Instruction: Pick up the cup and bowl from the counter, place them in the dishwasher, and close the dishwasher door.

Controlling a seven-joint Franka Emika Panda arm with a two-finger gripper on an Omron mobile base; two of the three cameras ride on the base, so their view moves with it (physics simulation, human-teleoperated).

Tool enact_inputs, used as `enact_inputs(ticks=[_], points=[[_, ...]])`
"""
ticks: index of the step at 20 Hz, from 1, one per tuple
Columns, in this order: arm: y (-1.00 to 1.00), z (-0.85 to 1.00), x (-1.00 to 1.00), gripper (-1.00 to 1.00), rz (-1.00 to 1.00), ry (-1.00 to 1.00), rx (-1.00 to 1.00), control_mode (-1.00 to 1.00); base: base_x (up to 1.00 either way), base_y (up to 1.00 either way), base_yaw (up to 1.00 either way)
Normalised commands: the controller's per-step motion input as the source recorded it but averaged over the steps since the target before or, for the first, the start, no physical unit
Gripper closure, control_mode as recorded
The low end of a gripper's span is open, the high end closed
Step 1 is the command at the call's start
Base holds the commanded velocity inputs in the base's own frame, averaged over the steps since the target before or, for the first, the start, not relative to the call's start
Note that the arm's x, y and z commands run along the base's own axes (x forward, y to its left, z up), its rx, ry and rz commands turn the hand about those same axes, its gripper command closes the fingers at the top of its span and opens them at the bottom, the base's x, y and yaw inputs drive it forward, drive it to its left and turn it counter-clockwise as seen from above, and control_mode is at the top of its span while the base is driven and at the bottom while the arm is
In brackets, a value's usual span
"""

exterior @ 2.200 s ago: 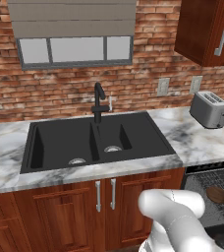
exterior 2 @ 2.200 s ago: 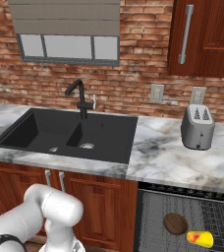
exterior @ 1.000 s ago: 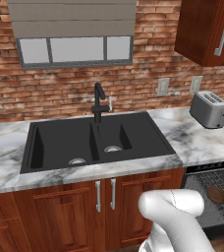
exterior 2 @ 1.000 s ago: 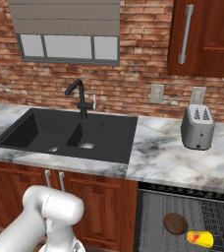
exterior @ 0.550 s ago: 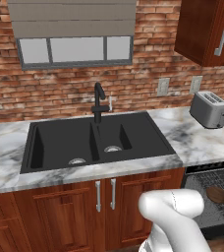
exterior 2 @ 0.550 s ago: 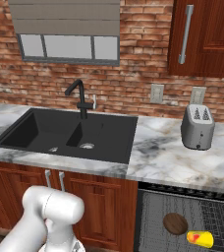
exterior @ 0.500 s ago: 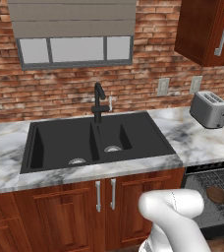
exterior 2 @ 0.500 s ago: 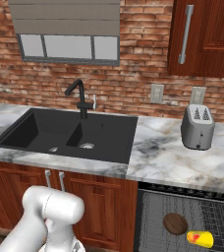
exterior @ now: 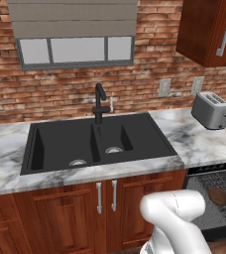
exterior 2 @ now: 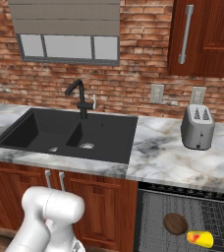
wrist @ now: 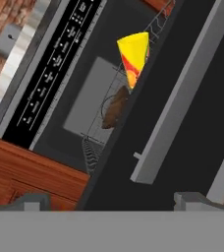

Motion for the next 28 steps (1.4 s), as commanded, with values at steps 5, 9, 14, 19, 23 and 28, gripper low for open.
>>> enact_inputs(ticks=[5, 9, 14, 19, 23, 28], points=[[-0.39, -0.23, 0.33, -1.0, 0.0, -0.02, -0.02, -1.0, 0.0, 0.0, 0.0], [-0.34, -0.29, 0.31, -1.0, 0.0, -0.02, -0.01, -1.0, 0.0, 0.0, 0.0], [-0.26, -0.4, 0.23, -1.0, 0.0, -0.01, -0.01, -1.0, 0.0, 0.0, 0.0], [-0.28, -0.34, 0.3, -1.0, 0.0, -0.03, 0.0, -1.0, 0.0, 0.0, 0.0], [-0.27, -0.28, 0.44, -1.0, 0.0, -0.03, -0.01, -1.0, 0.0, 0.0, 0.0], [-0.27, -0.24, 0.53, -1.0, 0.0, -0.02, 0.0, -1.0, 0.0, 0.0, 0.0]])
